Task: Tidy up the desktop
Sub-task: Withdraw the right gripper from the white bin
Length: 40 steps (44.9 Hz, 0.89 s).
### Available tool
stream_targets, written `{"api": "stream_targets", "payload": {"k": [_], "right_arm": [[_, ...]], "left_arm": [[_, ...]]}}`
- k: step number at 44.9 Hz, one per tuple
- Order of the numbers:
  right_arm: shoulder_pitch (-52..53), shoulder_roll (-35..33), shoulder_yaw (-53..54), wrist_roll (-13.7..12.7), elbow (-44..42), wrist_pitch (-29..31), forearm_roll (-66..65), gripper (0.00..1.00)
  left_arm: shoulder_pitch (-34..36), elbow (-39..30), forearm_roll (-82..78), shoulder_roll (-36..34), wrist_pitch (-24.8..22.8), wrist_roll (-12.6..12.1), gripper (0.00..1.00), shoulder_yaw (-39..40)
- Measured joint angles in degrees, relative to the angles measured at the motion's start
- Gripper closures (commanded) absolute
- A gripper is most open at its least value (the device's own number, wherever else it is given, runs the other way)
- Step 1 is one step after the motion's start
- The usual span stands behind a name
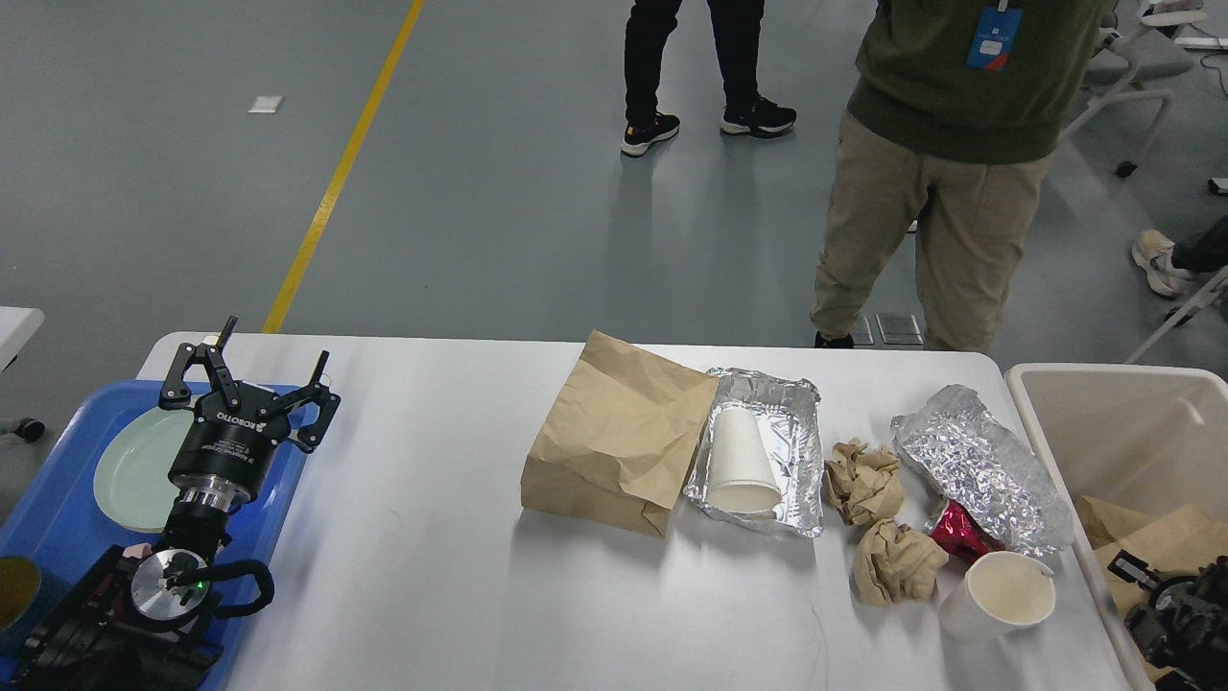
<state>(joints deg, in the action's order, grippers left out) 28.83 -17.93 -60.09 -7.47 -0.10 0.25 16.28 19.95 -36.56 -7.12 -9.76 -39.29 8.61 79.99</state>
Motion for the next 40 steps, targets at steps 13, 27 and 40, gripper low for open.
{"api": "stream_targets", "payload": {"k": [13, 27, 40], "right_arm": [[0.74, -0.52, 0.12, -0.09, 0.86, 0.42, -0.11, 0.0], [21.07, -10.45, -3.04, -0.58, 25.62, 1.41, -6.09, 0.0], [54.32, -14.45, -18.08, -0.62, 56.21, 9.36, -12.75, 0.0]], "left_arm": [[0.0, 0.0, 0.0, 0.0, 0.0, 0.0, 0.04, 0.0], [0.0, 0.0, 0.0, 0.0, 0.0, 0.0, 0.04, 0.0], [0.0, 0.0, 0.0, 0.05, 0.0, 0.0, 0.04, 0.04]]}}
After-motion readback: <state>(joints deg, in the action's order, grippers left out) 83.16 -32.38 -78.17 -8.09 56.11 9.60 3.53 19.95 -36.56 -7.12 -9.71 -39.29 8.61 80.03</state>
